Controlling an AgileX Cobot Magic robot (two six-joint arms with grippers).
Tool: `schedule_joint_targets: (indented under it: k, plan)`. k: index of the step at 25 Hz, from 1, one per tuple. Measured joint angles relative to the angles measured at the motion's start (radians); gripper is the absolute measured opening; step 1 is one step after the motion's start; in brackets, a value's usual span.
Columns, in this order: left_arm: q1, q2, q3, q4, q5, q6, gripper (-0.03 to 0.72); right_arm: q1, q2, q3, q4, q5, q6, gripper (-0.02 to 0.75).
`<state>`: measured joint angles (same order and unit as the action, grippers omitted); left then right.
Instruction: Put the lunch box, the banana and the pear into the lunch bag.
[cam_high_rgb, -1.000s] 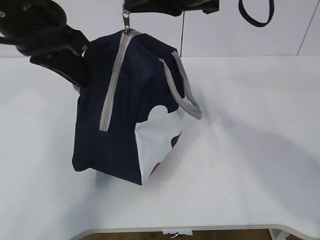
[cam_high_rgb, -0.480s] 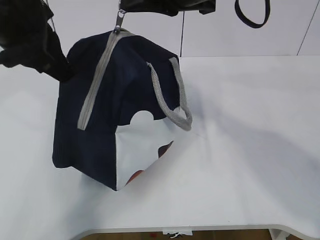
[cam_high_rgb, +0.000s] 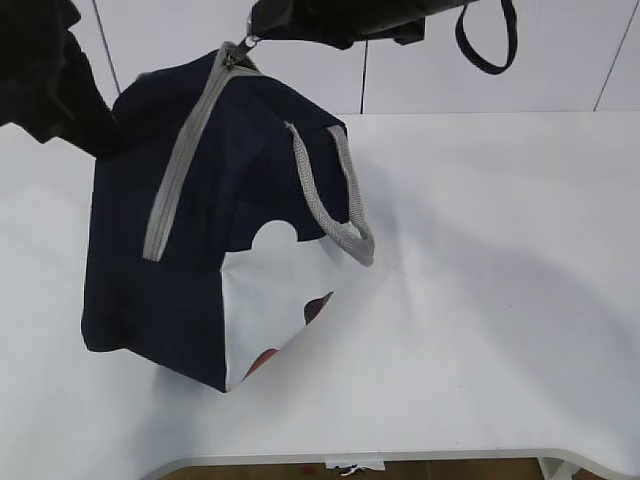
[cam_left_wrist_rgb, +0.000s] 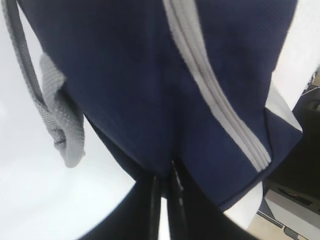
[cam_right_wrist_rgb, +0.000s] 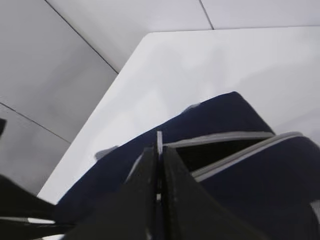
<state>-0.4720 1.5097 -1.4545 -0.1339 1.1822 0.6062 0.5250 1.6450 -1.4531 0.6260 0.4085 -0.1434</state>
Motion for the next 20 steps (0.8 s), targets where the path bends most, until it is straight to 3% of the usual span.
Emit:
schedule_joint_targets:
  k: [14, 20]
  plan:
    - [0.0, -0.004, 0.0, 0.004, -0.052, 0.016, -0.006, -0.026, -0.044, -0.04, 0.105, 0.129, -0.064, 0.001]
    - [0.0, -0.006, 0.0, 0.002, -0.054, 0.051, -0.006, -0.028, -0.049, -0.04, 0.106, 0.114, -0.102, 0.001]
